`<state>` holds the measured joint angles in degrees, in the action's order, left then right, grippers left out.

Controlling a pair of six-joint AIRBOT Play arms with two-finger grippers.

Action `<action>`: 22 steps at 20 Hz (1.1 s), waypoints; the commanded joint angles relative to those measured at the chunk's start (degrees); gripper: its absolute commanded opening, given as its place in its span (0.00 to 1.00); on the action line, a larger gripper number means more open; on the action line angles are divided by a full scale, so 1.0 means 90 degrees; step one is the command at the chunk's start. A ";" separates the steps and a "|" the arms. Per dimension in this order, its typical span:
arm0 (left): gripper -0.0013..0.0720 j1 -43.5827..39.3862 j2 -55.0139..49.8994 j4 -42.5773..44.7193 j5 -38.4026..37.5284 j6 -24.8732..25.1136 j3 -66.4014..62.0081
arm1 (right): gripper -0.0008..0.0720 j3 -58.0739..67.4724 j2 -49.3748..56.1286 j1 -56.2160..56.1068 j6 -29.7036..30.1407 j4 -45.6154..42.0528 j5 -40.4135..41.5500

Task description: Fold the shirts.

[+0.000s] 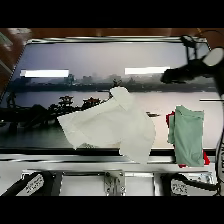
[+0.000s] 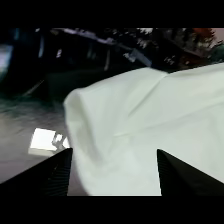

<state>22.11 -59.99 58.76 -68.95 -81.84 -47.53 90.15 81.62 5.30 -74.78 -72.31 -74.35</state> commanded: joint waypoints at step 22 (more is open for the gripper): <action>0.12 -0.1785 -0.1299 -0.1775 0.0767 0.0860 0.2480 | 0.83 -0.3504 -0.0338 0.1773 0.0345 0.1722 -0.0789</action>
<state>6.39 -70.70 44.75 -63.94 -74.35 -25.26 61.32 78.63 21.32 -71.42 -56.16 -81.93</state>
